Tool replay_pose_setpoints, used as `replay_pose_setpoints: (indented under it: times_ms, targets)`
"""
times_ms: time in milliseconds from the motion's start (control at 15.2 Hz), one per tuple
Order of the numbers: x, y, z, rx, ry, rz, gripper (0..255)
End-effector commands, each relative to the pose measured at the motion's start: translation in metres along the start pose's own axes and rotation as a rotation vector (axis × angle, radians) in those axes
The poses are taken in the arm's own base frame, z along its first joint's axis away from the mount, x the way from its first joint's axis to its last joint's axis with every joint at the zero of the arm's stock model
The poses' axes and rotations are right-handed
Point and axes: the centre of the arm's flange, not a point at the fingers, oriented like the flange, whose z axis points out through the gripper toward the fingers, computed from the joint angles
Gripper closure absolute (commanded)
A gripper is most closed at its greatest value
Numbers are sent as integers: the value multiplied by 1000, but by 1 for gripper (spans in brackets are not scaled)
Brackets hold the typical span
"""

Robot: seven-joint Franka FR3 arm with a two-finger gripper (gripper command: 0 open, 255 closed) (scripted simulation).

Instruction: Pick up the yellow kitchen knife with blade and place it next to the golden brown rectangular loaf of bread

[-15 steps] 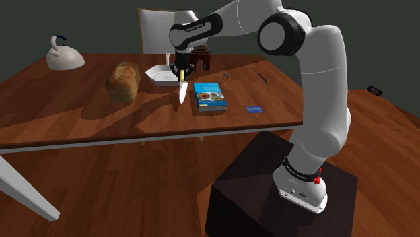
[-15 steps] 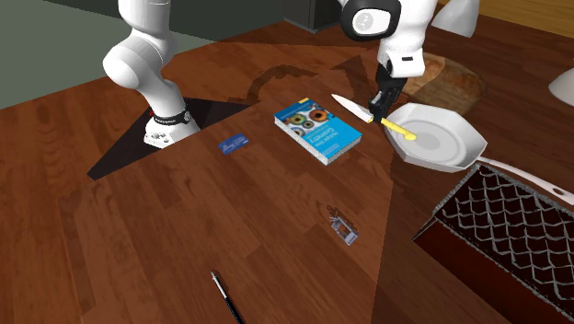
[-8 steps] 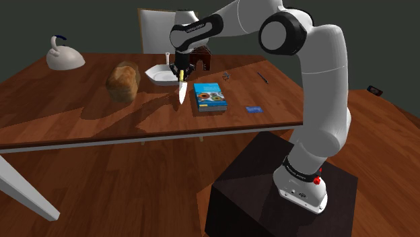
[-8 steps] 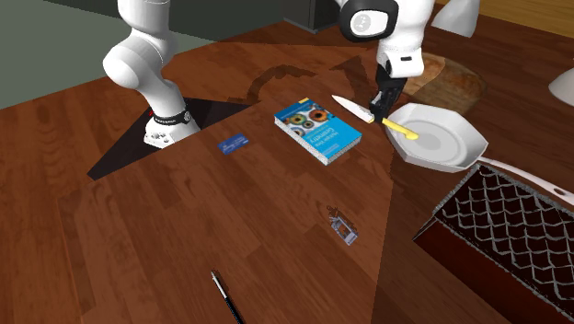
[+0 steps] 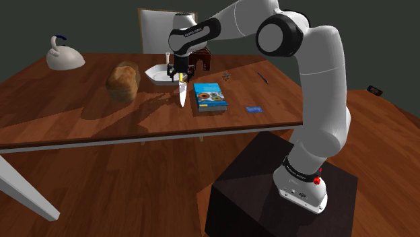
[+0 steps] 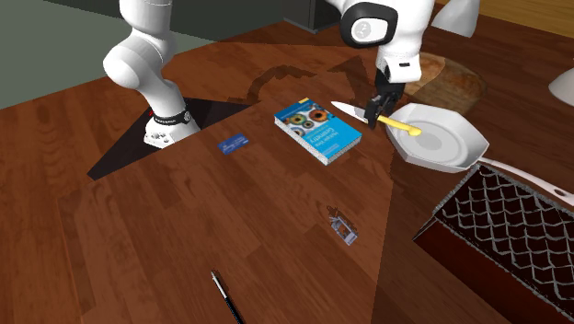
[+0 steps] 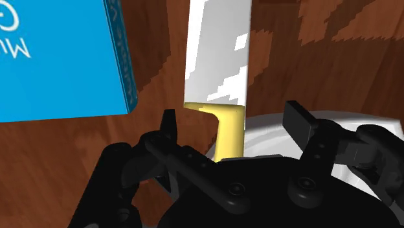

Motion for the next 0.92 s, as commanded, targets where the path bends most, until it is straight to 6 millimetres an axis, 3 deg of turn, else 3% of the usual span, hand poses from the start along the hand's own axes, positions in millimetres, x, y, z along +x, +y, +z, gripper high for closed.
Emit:
replay_pose_setpoints:
  times_ms: [0,66,330,858]
  targets:
    - [-6,-6,12,-10,-20,-7,0]
    - [0,8,19,-10,-22,-8,0]
    - [1,7,-31,-10,-22,-8,0]
    - [1,7,-31,-10,-22,-8,0]
